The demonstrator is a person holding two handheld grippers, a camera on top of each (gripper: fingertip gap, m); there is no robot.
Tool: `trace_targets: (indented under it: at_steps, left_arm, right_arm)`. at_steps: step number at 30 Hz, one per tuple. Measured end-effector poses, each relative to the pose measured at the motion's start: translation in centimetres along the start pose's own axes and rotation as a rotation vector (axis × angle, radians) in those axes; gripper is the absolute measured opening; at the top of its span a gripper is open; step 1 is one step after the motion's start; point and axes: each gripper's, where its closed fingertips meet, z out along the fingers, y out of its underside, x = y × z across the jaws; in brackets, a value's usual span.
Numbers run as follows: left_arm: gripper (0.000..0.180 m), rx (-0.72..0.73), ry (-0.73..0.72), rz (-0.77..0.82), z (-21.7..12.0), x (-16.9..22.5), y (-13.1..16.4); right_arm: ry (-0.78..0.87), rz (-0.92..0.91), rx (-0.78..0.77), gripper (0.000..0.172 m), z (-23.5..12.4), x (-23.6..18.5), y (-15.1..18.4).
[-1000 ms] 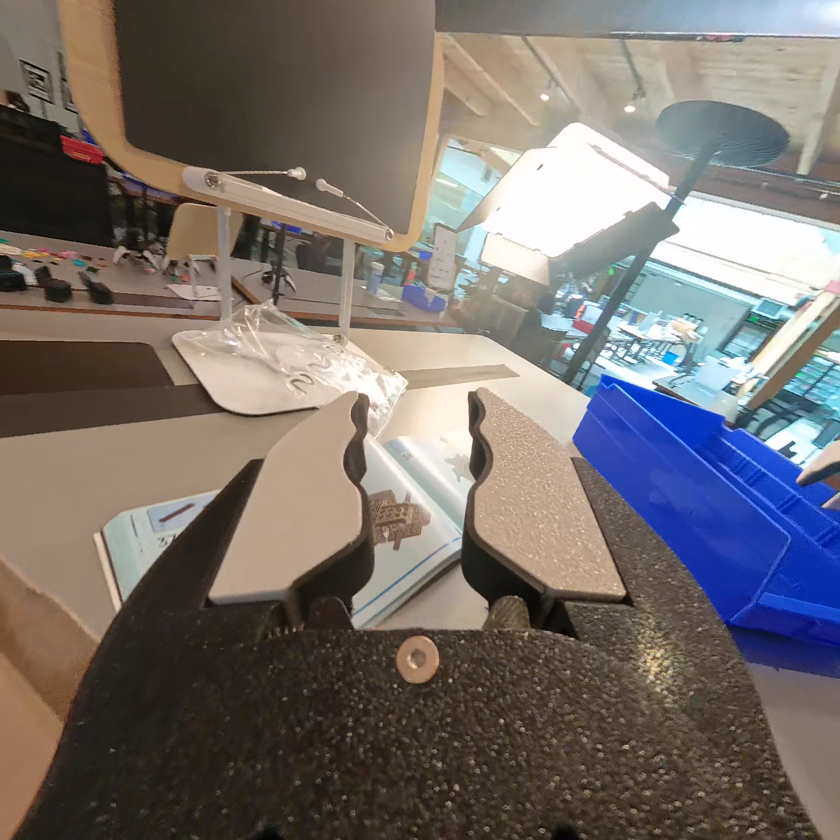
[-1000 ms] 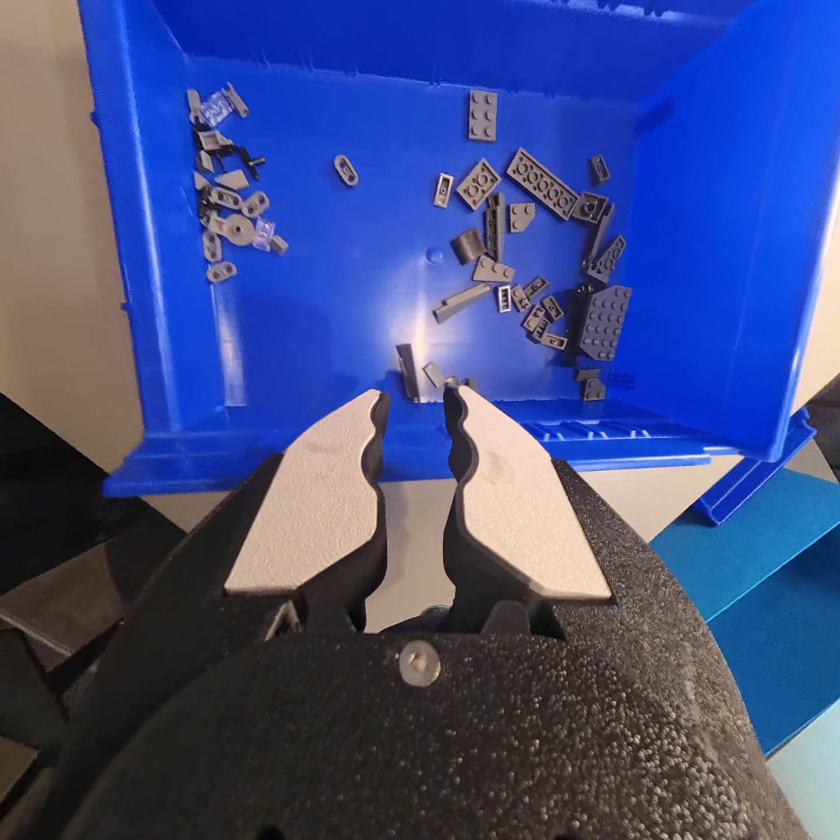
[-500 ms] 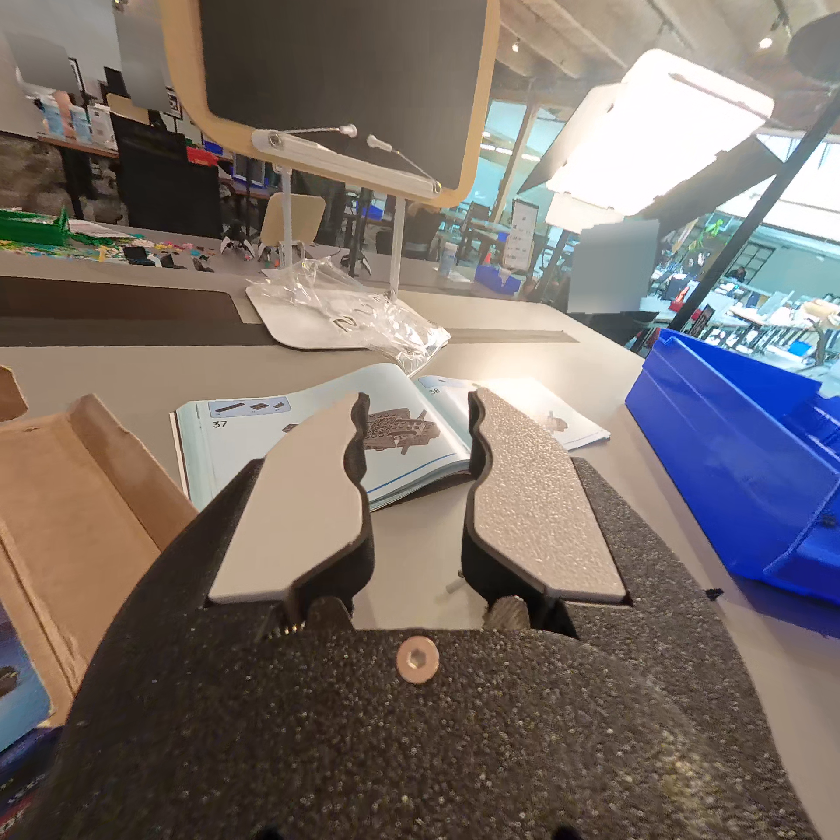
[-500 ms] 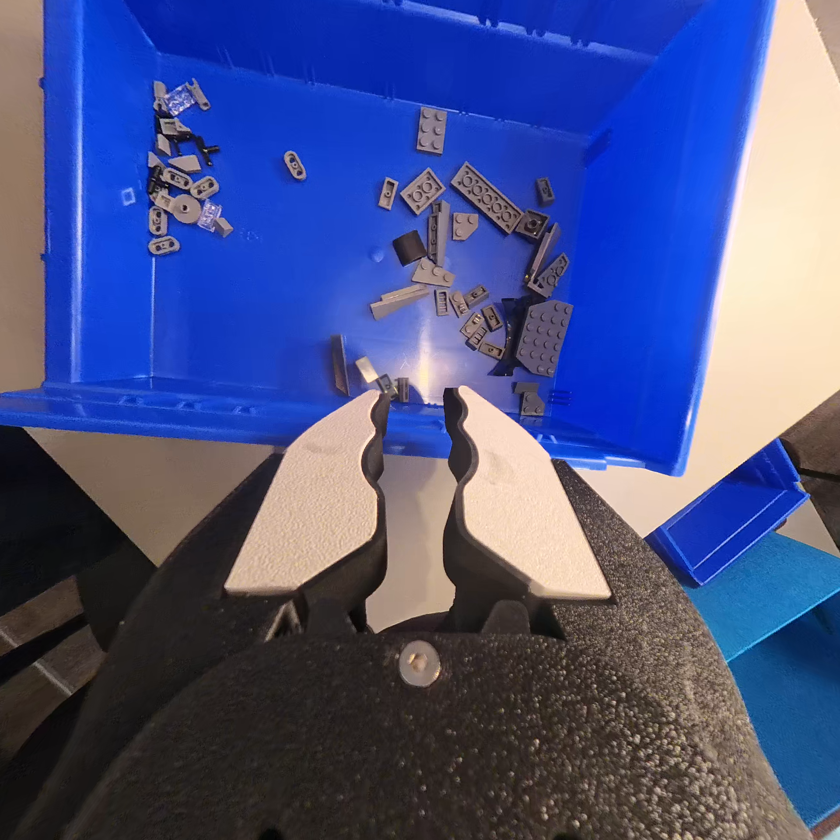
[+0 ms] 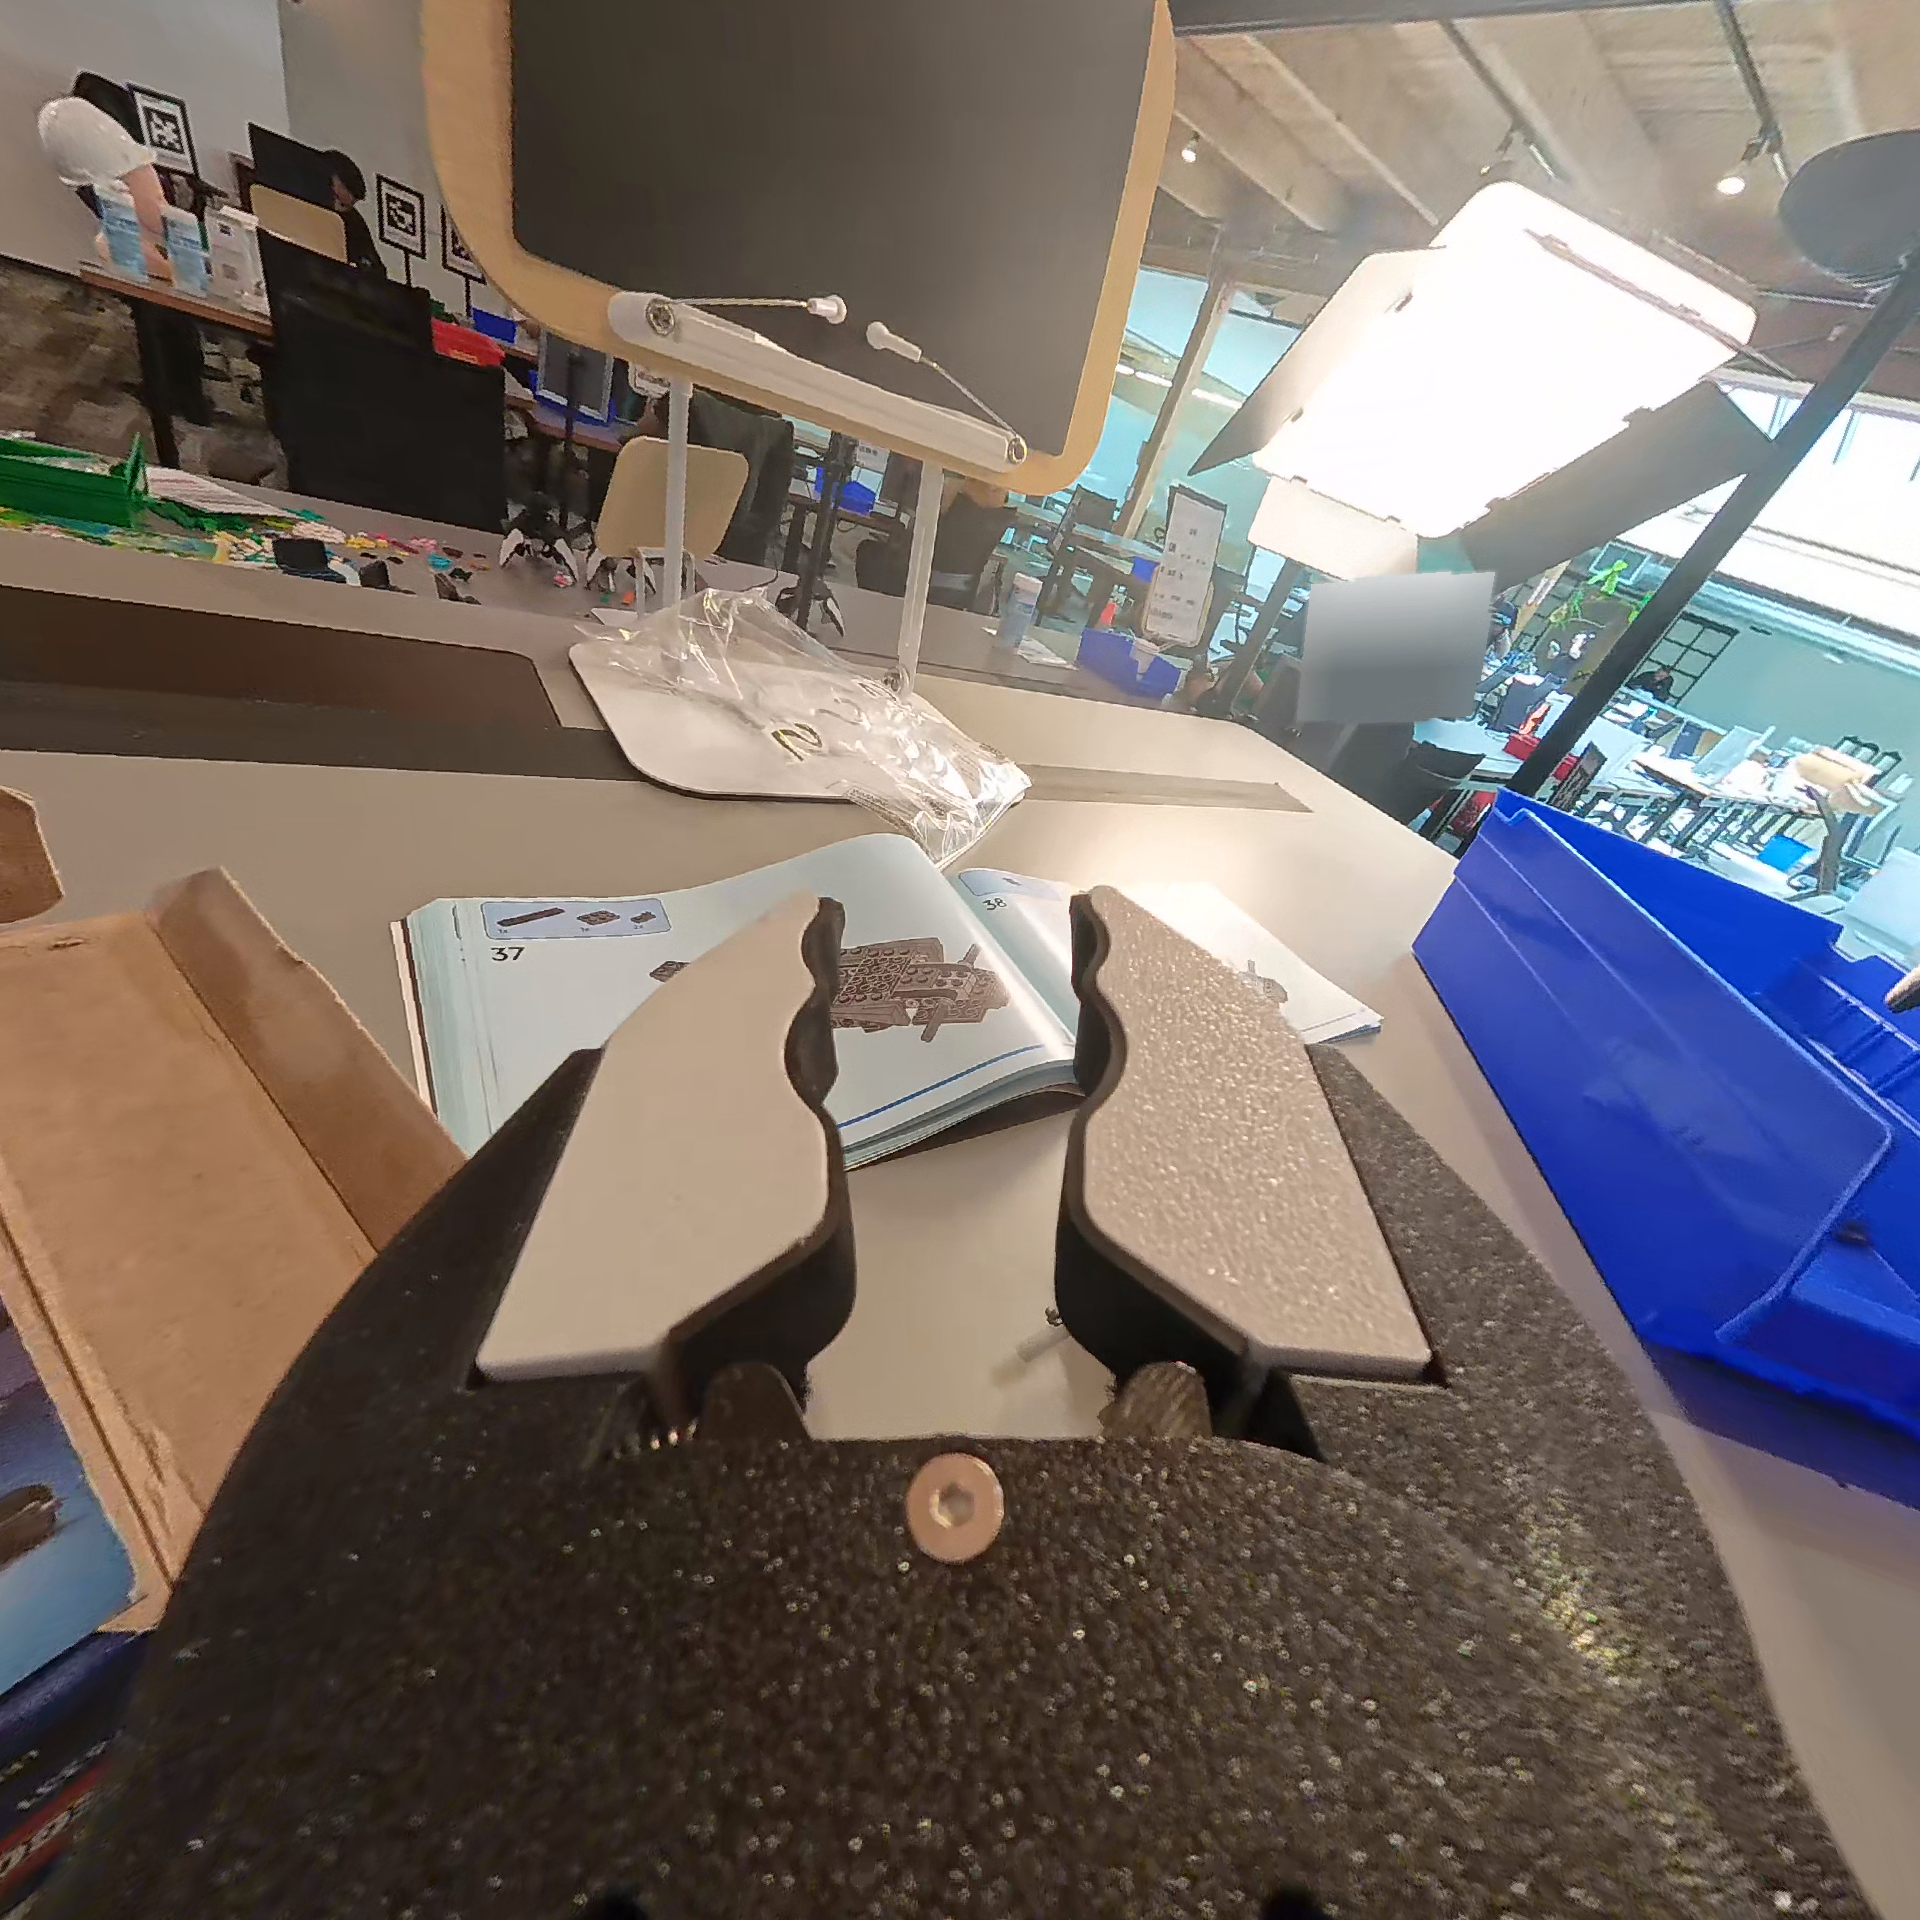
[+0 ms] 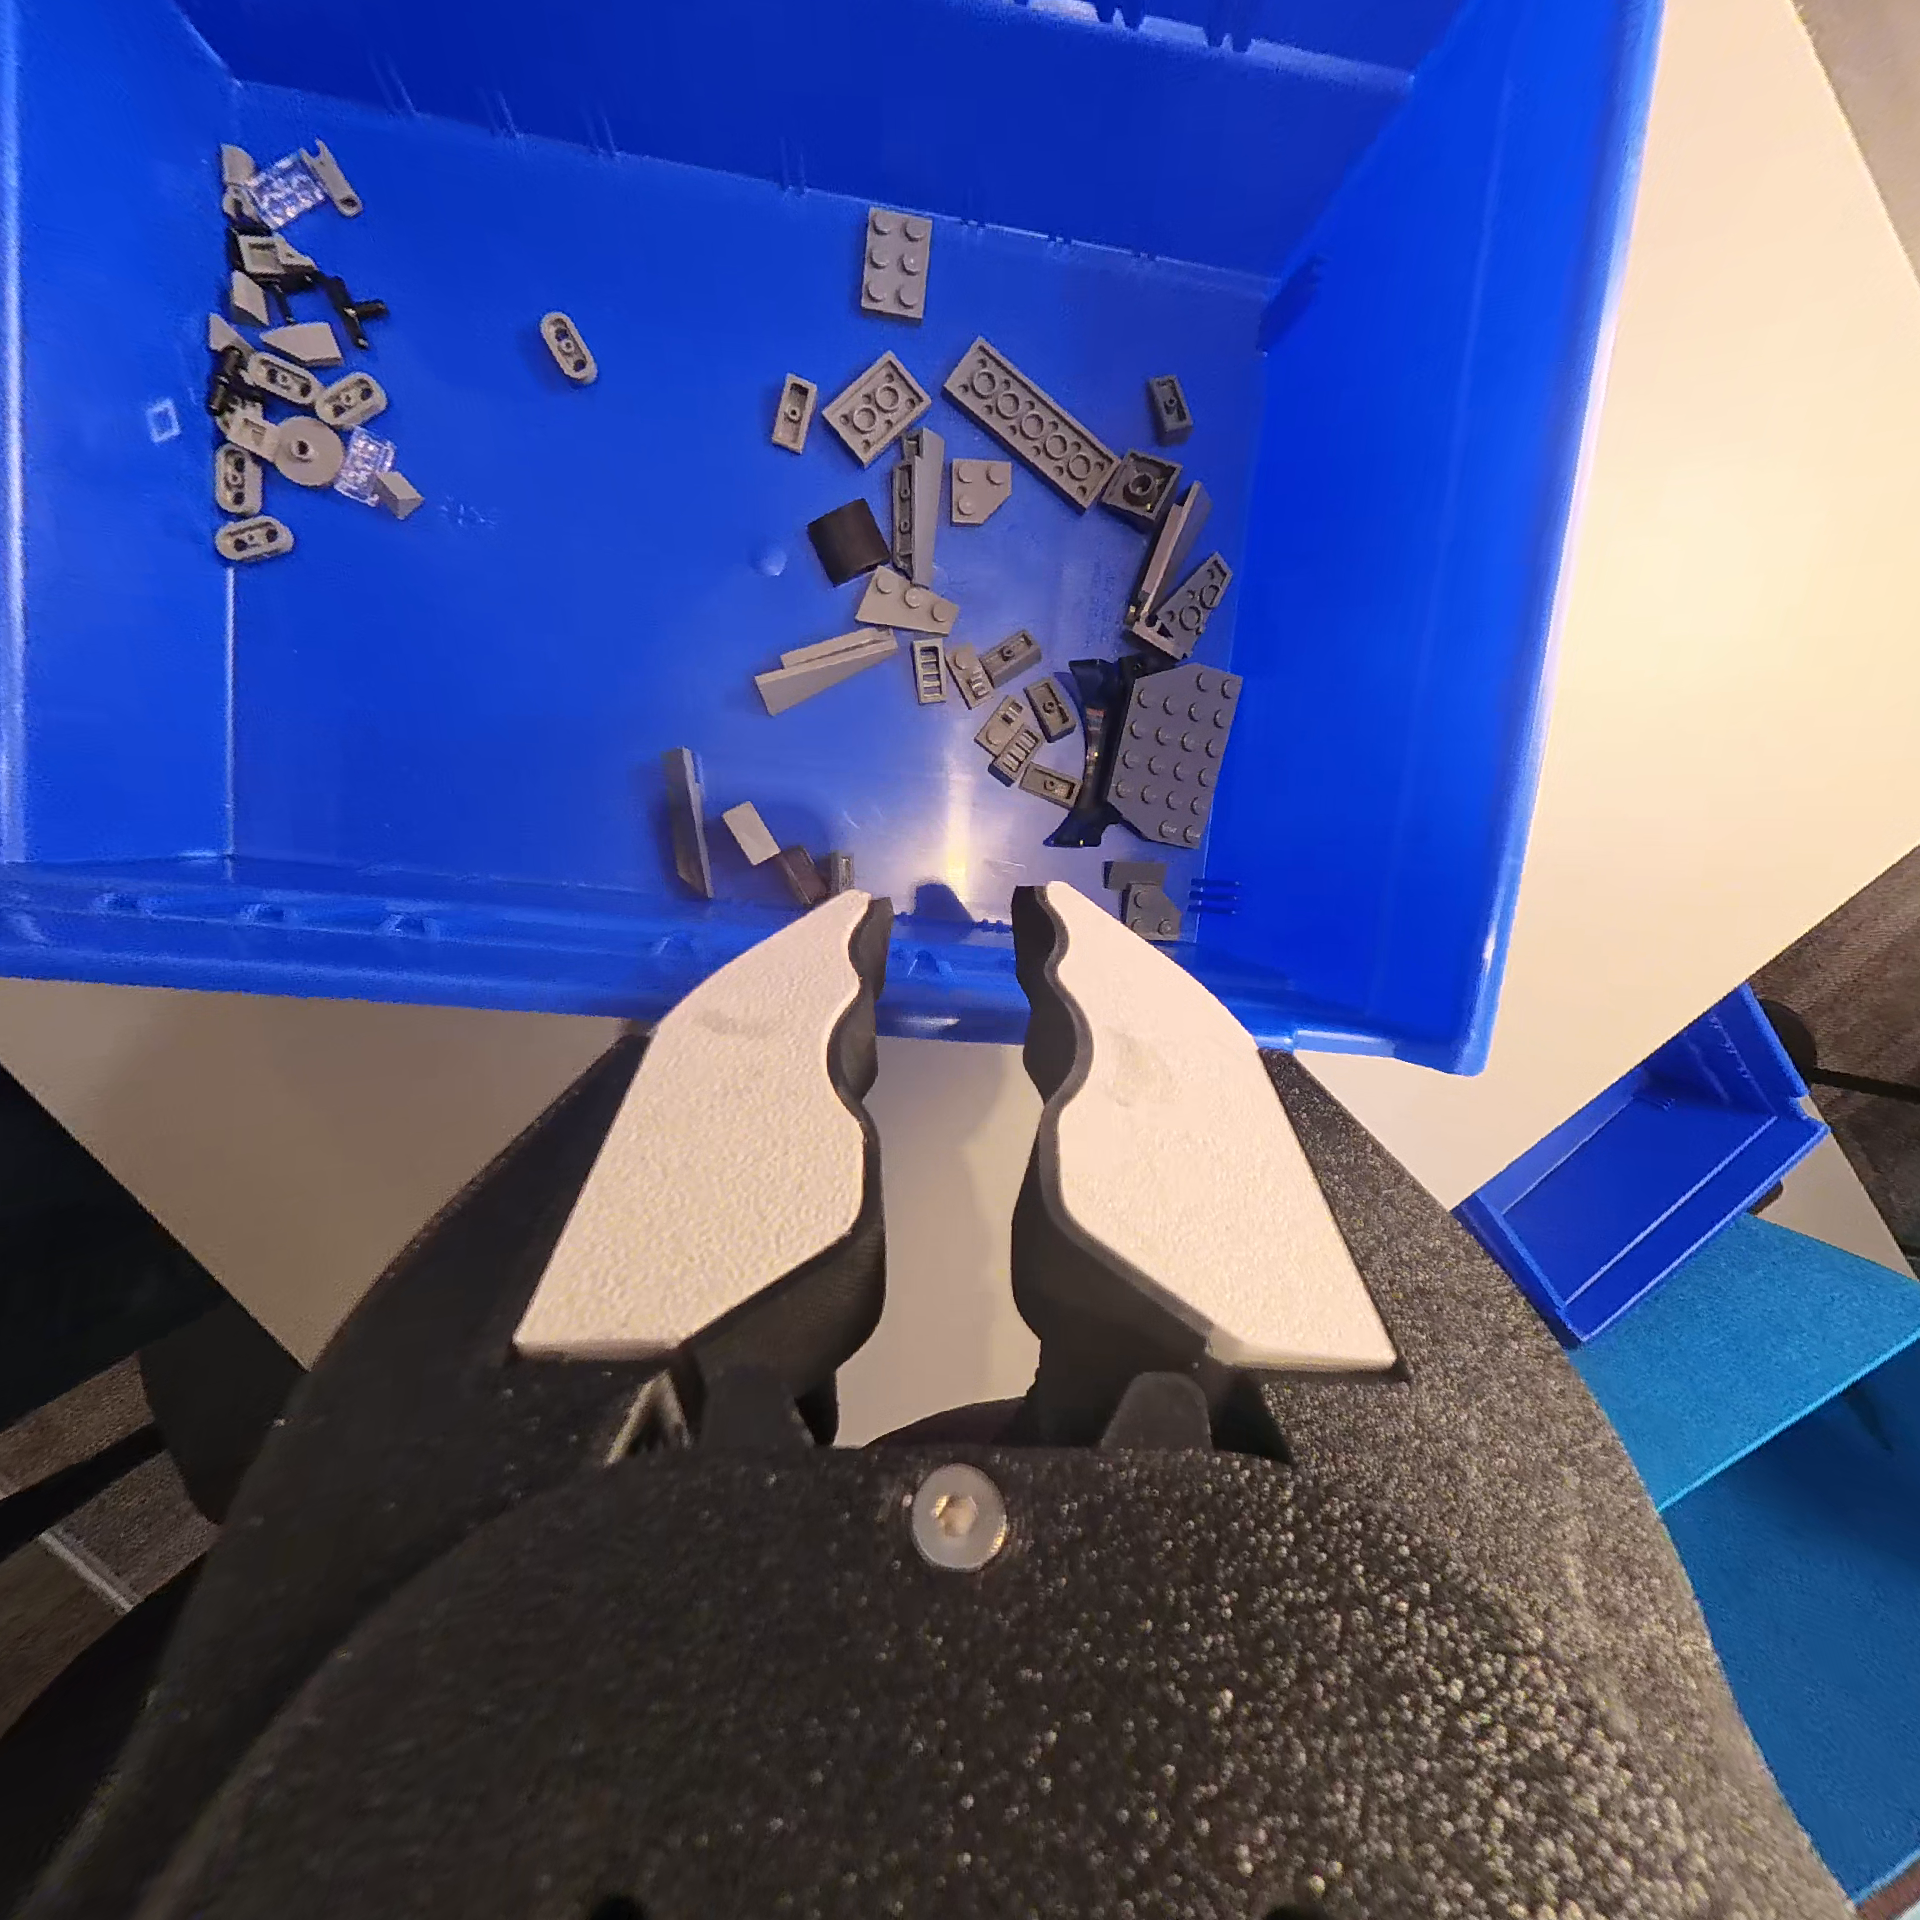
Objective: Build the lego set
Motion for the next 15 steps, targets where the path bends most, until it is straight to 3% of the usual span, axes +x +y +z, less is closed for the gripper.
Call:
trace_targets:
  at_steps: [9,15]
  left_arm:
    - [0.043,-0.031,-0.007,0.031,0.4,0.3,0.4]
    - [0.043,-0.032,-0.007,0.037,0.4,0.4,0.4]
  right_arm:
    - [-0.001,-0.082,-0.023,0.024,0.1,0.4,-0.6]
    - [-0.103,-0.362,-0.104,0.019,1.9,0.3,-3.1]
